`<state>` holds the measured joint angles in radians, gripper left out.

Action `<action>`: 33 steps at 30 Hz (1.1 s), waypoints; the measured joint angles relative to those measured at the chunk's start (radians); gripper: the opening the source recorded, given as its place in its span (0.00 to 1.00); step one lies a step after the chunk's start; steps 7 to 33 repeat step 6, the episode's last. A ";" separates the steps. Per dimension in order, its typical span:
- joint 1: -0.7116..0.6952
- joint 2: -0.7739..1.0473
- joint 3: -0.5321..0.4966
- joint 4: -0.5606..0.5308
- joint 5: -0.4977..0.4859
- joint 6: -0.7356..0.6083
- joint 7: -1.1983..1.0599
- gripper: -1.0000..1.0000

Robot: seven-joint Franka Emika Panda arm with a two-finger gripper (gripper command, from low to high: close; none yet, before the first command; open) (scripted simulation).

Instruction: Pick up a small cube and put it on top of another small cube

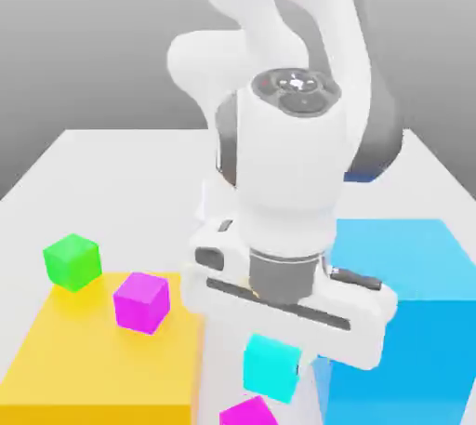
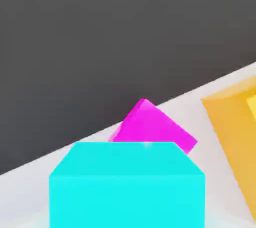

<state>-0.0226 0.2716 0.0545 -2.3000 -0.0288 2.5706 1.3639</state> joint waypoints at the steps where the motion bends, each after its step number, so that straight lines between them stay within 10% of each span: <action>1: 0.000 0.032 -0.003 0.001 -0.001 0.032 0.005 0.00; 2: 0.001 0.066 -0.006 0.002 -0.003 0.065 0.009 0.00; 3: 0.002 0.088 -0.009 0.002 -0.005 0.087 0.011 1.00; 33: 0.002 0.088 -0.009 0.002 -0.005 0.087 0.011 1.00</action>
